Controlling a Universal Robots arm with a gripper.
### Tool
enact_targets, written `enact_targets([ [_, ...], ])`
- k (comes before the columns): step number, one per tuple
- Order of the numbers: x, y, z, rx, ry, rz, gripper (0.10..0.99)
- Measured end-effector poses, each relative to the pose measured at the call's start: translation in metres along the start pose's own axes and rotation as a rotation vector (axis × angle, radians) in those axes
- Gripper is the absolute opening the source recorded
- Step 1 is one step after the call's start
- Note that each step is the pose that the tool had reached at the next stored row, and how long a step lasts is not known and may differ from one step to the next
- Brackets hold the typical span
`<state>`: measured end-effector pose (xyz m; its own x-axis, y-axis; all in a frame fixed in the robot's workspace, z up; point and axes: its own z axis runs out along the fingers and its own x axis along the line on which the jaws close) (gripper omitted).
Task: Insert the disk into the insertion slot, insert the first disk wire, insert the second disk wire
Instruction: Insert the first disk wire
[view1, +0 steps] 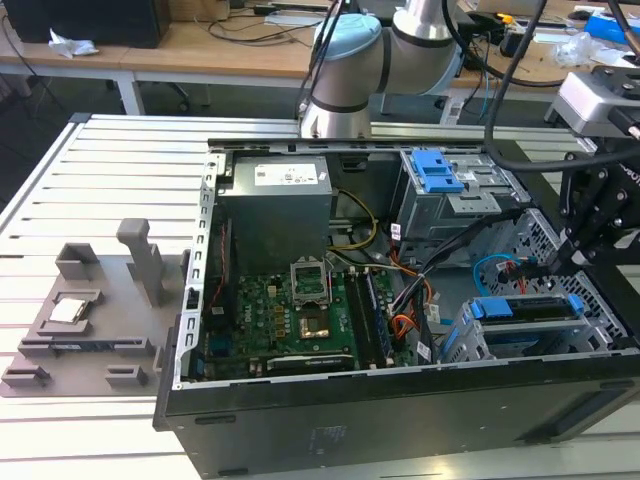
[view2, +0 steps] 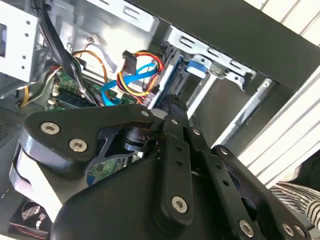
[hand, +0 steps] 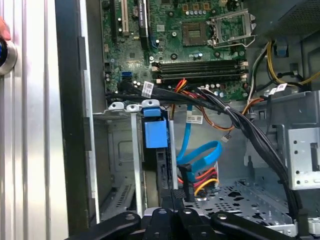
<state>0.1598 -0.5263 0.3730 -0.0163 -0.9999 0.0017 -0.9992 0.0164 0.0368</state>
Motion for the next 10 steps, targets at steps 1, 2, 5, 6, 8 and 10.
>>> enact_targets([
  [1,-0.0068,0.0,0.0,0.0,0.0,0.0,0.106],
  [2,-0.0078,0.0,0.0,0.0,-0.0001,0.0,0.106],
  [5,-0.0081,0.0,0.0,0.0,0.0,0.0,0.106],
  [6,-0.0083,0.0,0.0001,0.0,-0.0002,0.0,0.106],
  [8,-0.0086,0.0,0.0,0.0,-0.0001,0.0,0.114],
  [10,-0.0089,0.0,0.0,0.0,0.0,0.0,0.302],
])
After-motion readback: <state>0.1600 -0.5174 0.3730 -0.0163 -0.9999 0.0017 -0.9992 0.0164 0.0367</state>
